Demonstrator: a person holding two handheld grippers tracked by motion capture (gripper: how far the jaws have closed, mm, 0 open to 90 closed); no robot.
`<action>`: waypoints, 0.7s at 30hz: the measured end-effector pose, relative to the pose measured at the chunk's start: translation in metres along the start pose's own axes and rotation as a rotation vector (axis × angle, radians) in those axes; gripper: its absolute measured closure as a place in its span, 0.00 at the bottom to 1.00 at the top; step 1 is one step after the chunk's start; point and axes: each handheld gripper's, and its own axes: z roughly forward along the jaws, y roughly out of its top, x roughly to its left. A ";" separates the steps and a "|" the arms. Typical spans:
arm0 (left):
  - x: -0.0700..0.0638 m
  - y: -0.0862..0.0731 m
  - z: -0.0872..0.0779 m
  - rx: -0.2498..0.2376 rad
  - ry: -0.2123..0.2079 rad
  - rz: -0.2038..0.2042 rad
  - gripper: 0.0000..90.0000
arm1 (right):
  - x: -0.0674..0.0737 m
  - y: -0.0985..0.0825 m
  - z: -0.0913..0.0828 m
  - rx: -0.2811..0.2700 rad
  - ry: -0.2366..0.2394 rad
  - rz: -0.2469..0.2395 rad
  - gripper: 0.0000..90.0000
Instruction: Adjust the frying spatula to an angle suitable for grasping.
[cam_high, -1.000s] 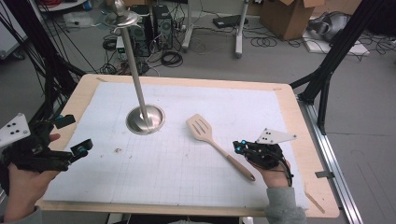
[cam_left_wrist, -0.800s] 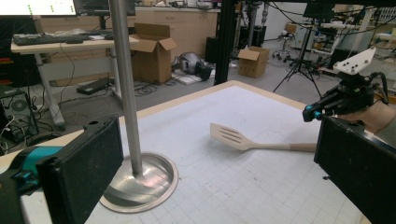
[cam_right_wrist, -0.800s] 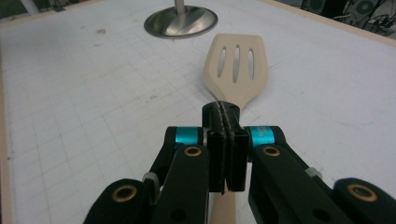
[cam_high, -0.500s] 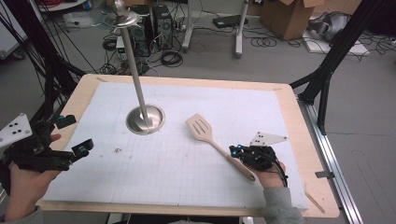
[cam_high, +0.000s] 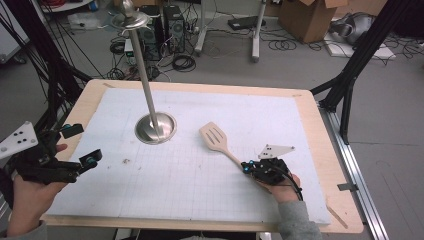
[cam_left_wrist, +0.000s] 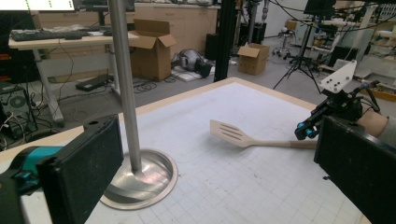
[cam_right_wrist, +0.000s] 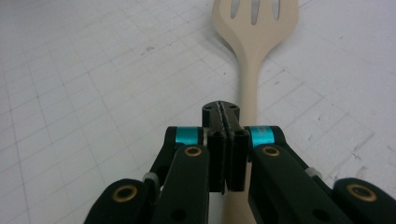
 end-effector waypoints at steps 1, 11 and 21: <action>0.000 -0.001 0.001 0.004 -0.002 -0.003 0.02 | 0.000 0.000 0.002 0.010 -0.002 0.000 1.00; 0.002 -0.002 0.002 0.015 -0.001 -0.004 0.02 | -0.003 -0.007 0.007 0.016 0.024 0.035 1.00; 0.003 -0.004 0.003 0.021 -0.002 -0.007 0.02 | 0.001 -0.008 0.013 0.072 0.006 -0.008 1.00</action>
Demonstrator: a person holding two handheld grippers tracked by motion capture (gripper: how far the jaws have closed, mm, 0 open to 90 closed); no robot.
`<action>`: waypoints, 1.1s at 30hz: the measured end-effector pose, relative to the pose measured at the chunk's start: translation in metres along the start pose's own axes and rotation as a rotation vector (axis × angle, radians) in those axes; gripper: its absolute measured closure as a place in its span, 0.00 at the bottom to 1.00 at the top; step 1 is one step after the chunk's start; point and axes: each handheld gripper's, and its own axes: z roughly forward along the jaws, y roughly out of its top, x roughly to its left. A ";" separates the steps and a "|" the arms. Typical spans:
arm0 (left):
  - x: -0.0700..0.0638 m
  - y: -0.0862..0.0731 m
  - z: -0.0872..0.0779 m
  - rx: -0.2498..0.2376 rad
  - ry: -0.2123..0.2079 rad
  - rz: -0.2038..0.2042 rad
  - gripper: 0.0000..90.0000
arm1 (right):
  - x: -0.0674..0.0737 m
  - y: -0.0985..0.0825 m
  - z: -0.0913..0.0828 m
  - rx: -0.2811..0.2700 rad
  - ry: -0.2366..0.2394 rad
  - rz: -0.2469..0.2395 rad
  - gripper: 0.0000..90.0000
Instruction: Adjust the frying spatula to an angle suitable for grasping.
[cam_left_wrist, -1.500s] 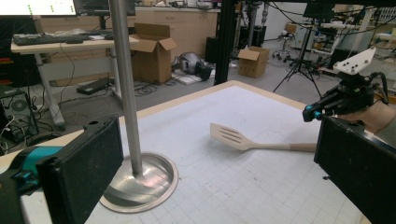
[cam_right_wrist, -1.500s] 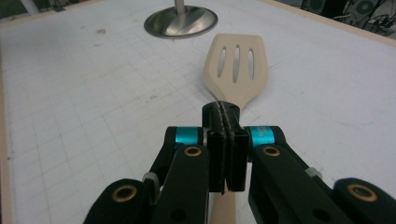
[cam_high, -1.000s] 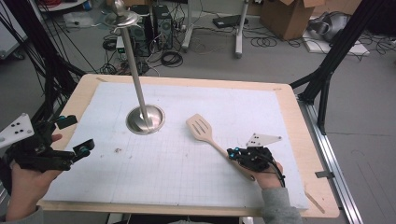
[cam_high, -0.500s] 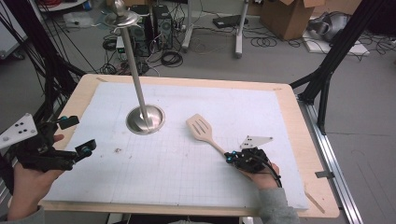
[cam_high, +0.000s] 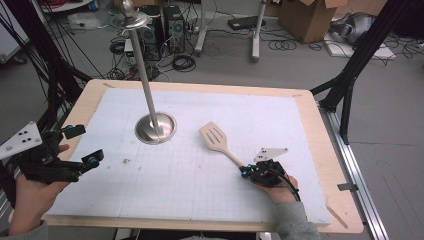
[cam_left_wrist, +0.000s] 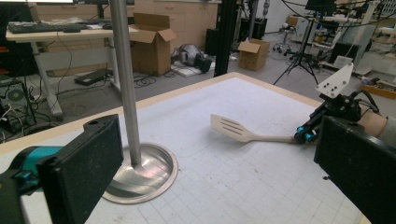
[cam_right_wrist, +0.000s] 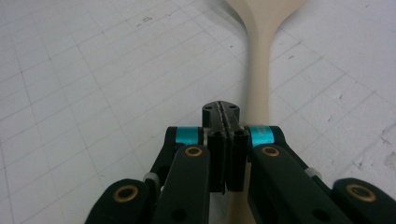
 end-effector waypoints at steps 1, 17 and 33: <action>0.000 0.000 0.000 0.000 0.000 0.000 0.02 | 0.000 0.000 0.000 0.002 0.000 0.000 1.00; 0.002 -0.003 0.002 0.011 0.000 -0.009 0.02 | -0.001 -0.003 0.003 0.066 -0.006 -0.005 1.00; 0.003 -0.002 0.000 0.004 0.004 -0.012 0.02 | -0.010 -0.011 -0.008 0.063 -0.031 -0.013 1.00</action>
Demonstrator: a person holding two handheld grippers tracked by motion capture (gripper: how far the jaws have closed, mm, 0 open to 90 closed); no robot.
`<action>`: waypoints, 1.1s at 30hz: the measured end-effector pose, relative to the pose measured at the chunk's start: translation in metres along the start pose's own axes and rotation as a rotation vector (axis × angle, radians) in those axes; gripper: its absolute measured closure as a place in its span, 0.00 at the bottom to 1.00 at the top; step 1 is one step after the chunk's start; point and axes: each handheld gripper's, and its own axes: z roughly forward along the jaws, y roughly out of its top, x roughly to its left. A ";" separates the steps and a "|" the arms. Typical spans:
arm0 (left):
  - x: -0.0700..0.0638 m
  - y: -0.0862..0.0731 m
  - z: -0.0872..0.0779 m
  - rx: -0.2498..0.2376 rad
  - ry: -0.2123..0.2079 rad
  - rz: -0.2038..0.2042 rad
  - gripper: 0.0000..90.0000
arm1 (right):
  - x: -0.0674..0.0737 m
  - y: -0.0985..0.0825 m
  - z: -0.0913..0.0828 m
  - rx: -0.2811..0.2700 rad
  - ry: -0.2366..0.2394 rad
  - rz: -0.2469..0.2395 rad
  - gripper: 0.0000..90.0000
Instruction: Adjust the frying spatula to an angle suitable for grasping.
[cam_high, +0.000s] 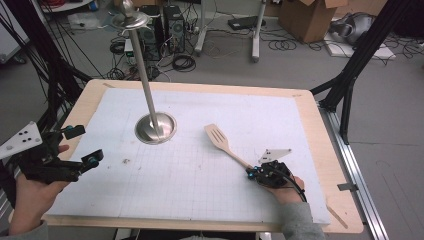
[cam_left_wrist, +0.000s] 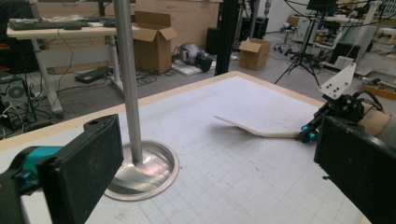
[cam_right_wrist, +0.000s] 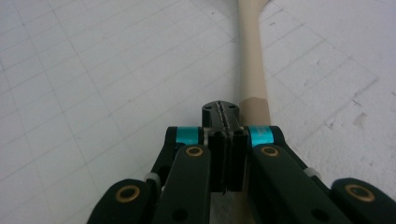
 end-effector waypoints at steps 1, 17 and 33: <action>0.000 0.000 0.000 0.000 0.000 0.000 0.02 | 0.000 -0.001 -0.001 0.002 0.001 0.002 1.00; 0.000 0.000 -0.001 -0.005 -0.001 0.001 0.02 | -0.009 -0.012 -0.013 0.007 -0.025 0.006 1.00; 0.001 0.000 -0.001 -0.006 0.000 -0.005 0.02 | -0.016 -0.018 -0.021 -0.011 -0.056 0.028 1.00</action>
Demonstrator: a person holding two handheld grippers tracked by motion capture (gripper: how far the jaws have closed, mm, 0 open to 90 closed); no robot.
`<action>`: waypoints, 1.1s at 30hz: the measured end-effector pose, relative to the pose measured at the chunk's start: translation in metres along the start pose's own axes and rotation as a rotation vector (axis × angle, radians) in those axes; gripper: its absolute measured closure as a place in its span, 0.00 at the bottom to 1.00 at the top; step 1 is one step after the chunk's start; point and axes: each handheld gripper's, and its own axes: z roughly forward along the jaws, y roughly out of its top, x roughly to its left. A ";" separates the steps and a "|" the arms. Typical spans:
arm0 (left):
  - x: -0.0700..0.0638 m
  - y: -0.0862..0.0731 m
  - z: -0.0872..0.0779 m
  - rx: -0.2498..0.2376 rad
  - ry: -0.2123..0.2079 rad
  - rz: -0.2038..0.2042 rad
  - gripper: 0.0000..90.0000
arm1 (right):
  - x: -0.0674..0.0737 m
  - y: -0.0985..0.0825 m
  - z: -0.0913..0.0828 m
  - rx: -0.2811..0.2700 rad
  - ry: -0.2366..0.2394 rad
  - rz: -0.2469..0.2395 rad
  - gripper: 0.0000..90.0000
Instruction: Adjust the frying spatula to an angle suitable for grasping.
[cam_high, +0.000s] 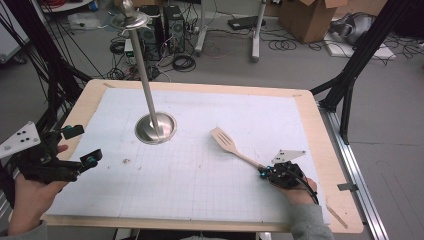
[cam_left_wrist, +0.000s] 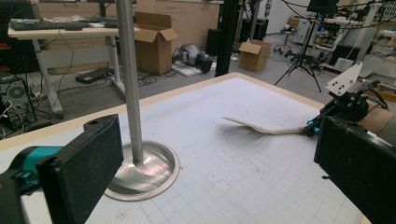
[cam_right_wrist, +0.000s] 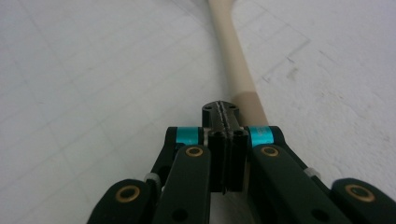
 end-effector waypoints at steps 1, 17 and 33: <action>0.000 0.000 0.000 0.000 -0.001 0.000 0.02 | 0.001 0.002 -0.001 -0.022 0.007 -0.001 1.00; 0.000 -0.003 0.000 0.005 0.000 -0.011 0.02 | -0.008 0.042 0.032 -0.118 -0.018 0.033 1.00; 0.002 -0.005 -0.001 0.007 0.003 -0.020 0.02 | -0.017 0.060 0.054 -0.032 -0.019 0.054 1.00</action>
